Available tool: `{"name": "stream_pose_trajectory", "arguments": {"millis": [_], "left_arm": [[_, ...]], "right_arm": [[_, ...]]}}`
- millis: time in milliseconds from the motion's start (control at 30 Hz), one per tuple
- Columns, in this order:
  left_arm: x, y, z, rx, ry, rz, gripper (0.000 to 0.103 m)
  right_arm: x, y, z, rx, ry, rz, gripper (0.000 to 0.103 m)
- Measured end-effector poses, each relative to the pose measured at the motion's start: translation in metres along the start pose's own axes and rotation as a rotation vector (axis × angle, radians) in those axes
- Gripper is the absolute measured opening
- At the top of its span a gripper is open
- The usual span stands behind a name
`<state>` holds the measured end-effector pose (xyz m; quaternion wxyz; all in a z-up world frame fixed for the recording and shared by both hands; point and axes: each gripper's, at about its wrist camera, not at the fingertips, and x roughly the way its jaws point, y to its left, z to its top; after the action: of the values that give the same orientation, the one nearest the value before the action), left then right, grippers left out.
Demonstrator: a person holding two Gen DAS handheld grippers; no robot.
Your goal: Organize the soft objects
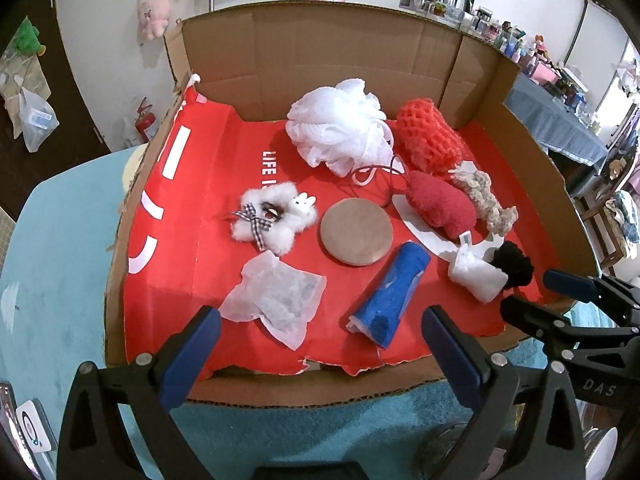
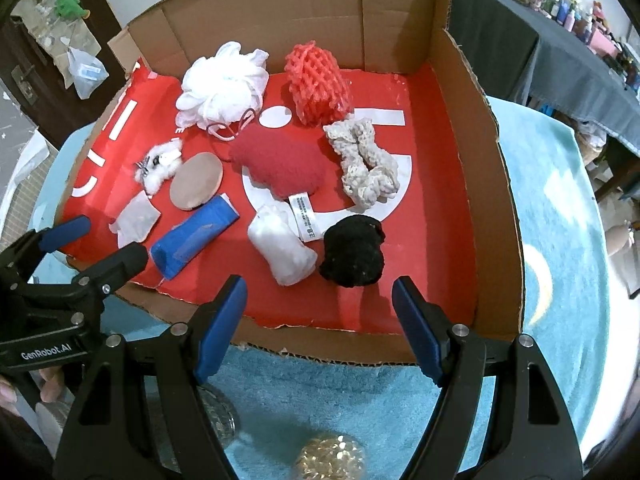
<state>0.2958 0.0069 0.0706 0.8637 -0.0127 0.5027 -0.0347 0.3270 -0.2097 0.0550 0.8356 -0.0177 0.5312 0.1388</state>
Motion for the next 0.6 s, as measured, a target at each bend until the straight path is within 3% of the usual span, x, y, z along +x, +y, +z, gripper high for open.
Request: {"name": "stream_pose_trajectory", "arguments": {"millis": [600], "left_arm": [[-0.0003, 0.0011, -0.0028, -0.002, -0.006, 0.019, 0.102]], "right_arm": [[-0.0028, -0.0023, -0.0021, 0.006, -0.020, 0.010, 0.074]]}}
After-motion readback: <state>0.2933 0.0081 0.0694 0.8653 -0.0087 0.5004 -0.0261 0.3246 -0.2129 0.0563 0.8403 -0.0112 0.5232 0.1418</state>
